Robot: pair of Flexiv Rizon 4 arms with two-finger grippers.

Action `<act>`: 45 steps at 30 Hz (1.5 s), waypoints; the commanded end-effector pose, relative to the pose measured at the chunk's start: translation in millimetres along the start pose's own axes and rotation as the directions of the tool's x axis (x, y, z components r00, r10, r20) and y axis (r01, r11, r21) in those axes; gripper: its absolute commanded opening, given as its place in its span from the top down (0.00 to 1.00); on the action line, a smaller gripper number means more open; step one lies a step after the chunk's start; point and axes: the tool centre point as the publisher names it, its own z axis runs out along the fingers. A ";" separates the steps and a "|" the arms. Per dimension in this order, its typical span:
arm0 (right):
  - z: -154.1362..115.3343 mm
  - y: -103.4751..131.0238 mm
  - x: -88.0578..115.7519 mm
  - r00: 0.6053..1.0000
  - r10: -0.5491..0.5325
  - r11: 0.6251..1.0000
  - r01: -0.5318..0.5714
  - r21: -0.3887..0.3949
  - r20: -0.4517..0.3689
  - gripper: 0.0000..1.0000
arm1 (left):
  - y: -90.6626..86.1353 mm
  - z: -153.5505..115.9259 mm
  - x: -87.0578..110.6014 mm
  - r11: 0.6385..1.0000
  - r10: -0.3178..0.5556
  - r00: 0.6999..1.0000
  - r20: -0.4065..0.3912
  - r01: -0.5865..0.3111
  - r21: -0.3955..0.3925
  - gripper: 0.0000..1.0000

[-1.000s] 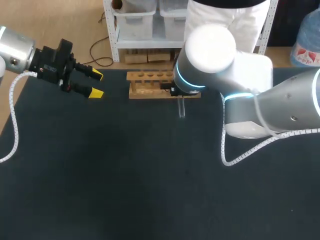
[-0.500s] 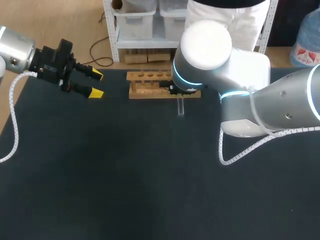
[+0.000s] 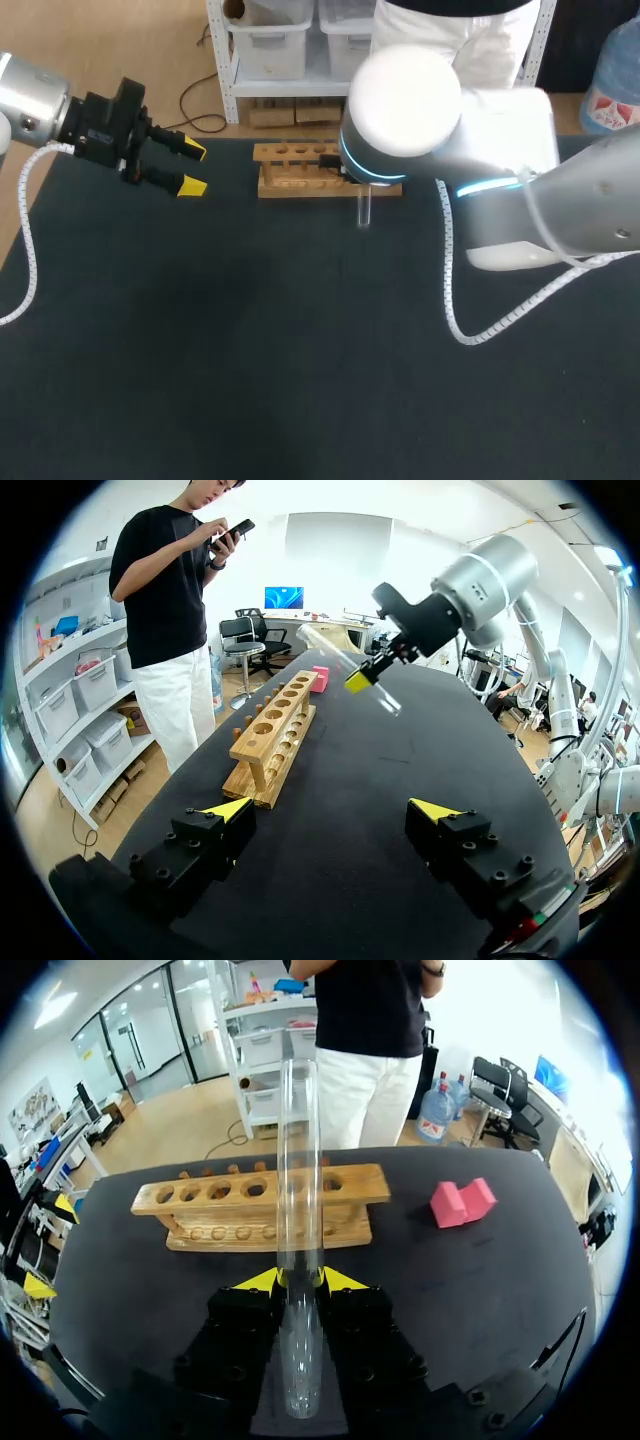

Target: Grasp the test tube, adjust it, and insert it.

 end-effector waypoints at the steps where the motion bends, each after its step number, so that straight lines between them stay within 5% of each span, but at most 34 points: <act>1: -28.2 -9.3 4.4 0.998 -0.005 1.000 0.005 -0.002 0.064 1.00 | 0.9 0.3 0.8 1.000 0.002 1.000 0.001 -0.002 0.001 0.00; 9: -51.1 -12.5 0.5 0.996 -0.034 0.999 0.035 -0.008 0.082 1.00 | 0.9 0.3 0.8 1.000 0.002 1.000 0.001 -0.002 0.001 0.00; 38: -53.5 -16.2 1.2 0.996 -0.081 0.996 0.082 -0.022 0.043 1.00 | 0.9 0.3 0.8 1.000 0.002 1.000 0.001 -0.002 0.001 0.00; 45: -48.5 -5.1 -19.7 0.961 -0.020 0.999 0.012 0.030 0.276 1.00 | 0.9 0.3 0.8 1.000 0.002 1.000 0.001 -0.002 0.001 0.00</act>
